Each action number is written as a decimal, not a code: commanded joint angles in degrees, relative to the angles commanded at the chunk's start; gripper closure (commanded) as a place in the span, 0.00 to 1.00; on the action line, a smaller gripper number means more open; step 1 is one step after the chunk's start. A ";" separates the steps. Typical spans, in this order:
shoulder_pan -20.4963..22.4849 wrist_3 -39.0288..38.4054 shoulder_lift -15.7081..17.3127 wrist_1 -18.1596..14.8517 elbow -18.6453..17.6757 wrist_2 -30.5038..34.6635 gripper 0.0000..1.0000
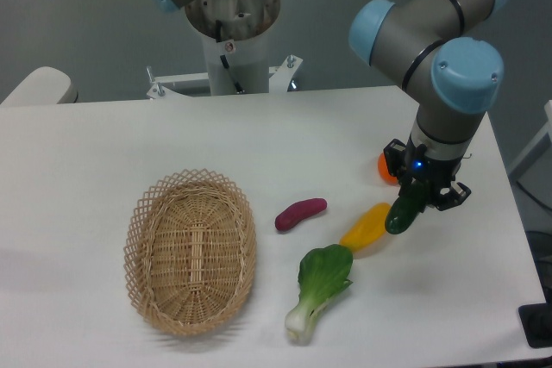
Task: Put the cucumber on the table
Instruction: 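Lower the held green cucumber toward the table with the gripper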
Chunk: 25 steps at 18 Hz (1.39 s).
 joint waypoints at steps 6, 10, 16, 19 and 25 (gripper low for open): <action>-0.26 -0.26 -0.96 0.17 0.17 0.00 0.79; -0.61 -3.58 -3.68 4.99 0.70 -0.35 0.79; -2.90 -10.28 -11.15 18.96 0.88 -0.53 0.79; -3.08 -9.58 -14.32 23.02 0.88 -0.61 0.79; -3.43 -6.59 -16.70 23.20 0.53 -0.61 0.78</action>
